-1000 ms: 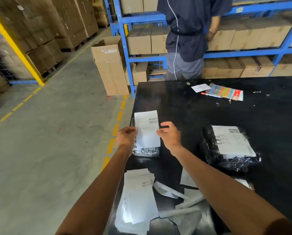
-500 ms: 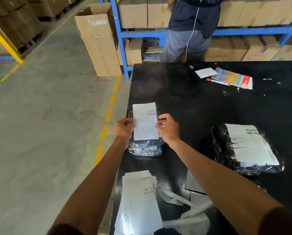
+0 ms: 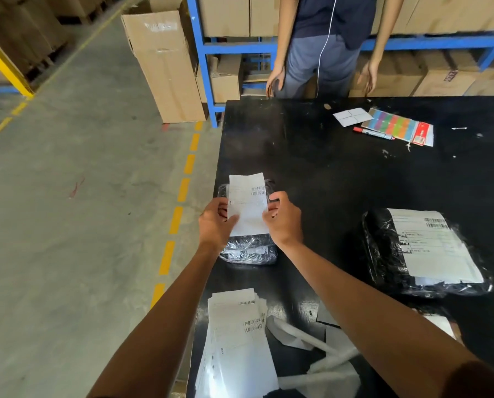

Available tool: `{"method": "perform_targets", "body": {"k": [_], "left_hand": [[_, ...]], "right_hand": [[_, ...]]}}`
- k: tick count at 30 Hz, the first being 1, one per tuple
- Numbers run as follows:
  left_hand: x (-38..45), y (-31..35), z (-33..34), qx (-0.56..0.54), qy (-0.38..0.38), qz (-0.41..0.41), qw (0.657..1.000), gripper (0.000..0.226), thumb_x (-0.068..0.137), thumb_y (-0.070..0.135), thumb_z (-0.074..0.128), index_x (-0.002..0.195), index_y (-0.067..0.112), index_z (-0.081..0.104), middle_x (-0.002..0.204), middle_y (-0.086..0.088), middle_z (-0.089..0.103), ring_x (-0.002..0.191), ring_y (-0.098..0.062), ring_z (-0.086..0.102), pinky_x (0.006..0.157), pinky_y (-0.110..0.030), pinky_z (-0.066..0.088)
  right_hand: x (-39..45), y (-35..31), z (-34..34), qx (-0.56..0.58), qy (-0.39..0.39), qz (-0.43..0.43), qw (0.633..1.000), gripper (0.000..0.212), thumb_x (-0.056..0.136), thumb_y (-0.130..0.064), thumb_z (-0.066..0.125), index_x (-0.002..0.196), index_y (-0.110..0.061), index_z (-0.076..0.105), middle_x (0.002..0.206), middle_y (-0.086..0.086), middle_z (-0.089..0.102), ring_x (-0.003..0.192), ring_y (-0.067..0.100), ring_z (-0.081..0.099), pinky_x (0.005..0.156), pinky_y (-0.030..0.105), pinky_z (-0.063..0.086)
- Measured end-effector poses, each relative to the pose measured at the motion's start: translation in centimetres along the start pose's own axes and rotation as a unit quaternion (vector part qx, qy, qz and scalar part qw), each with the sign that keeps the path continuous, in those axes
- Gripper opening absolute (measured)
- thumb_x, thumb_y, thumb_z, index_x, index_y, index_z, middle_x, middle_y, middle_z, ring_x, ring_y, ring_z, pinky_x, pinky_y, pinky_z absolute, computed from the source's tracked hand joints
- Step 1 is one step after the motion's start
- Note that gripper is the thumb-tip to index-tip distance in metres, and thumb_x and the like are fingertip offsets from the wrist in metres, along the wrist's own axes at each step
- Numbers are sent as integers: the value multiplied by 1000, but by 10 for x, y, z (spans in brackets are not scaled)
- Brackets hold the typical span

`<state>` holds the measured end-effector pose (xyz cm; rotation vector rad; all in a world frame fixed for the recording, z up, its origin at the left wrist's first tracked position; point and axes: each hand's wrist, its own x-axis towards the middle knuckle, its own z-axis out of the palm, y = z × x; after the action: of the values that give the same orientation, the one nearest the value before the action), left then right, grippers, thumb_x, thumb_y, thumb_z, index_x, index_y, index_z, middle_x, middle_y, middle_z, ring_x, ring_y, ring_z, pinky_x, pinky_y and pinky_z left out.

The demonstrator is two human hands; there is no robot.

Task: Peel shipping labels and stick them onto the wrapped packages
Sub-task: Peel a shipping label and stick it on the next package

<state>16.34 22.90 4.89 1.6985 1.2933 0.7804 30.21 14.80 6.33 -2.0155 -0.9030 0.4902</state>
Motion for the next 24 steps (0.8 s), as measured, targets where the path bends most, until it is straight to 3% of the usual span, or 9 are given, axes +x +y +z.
{"method": "perform_targets", "body": {"k": [2,5,6,9,11,14,18,21,24], "left_hand": [[-3,-2,2,60,7,39,997,48,76,7,79,120,8,57,114,-10,58,89,-21,61,87,-40,57],[-9,-3,0,76,27,34,996,87,80,12,77,150,15,25,140,-11,36,120,-19,45,107,-33,39],[-10,-5,-2,84,37,55,994,84,82,12,74,150,17,25,142,-9,37,124,-19,43,108,-34,38],[-3,-18,-6,212,40,229,949,33,87,20,60,120,22,61,126,-1,60,118,-28,56,94,-43,44],[6,-28,-5,271,7,277,922,32,93,31,46,114,26,70,126,5,66,125,-25,56,99,-41,39],[25,-25,-3,319,-56,237,916,49,97,44,27,134,32,57,143,13,52,141,-18,39,113,-43,27],[60,-12,4,378,-135,149,904,47,102,44,28,149,40,33,158,18,28,149,-14,19,119,-46,16],[80,-10,11,373,-158,99,909,48,102,46,27,150,38,30,160,14,25,148,-17,22,117,-47,22],[83,-18,17,281,-161,79,943,52,100,49,27,149,31,35,161,2,24,145,-24,29,115,-47,30]], "right_hand": [[-5,0,6,-5,14,-20,1000,25,88,-5,61,111,-14,55,105,6,65,87,21,64,66,19,46],[-14,3,13,-80,62,-66,993,36,86,-4,66,117,-18,55,125,5,51,110,22,52,88,28,46],[-14,6,13,-112,78,-85,987,36,85,-4,68,115,-19,57,126,2,51,114,22,48,91,32,45],[-6,16,12,-145,46,-174,973,32,84,0,63,101,-27,68,111,-10,67,113,20,53,91,39,43],[3,23,12,-160,-2,-212,964,40,83,2,61,106,-30,72,114,-13,71,121,21,54,99,42,40],[25,23,15,-183,-51,-206,960,41,92,-6,54,122,-30,66,132,-13,63,137,25,44,107,45,32],[56,13,20,-250,-129,-157,947,40,103,-30,36,141,-36,45,155,-14,37,149,19,22,117,47,19],[74,8,25,-287,-160,-116,937,45,103,-41,29,148,-37,32,160,-11,25,151,21,13,119,50,16],[80,8,27,-264,-201,-55,942,48,103,-46,25,151,-41,23,163,-11,13,149,34,16,116,55,22]]}}
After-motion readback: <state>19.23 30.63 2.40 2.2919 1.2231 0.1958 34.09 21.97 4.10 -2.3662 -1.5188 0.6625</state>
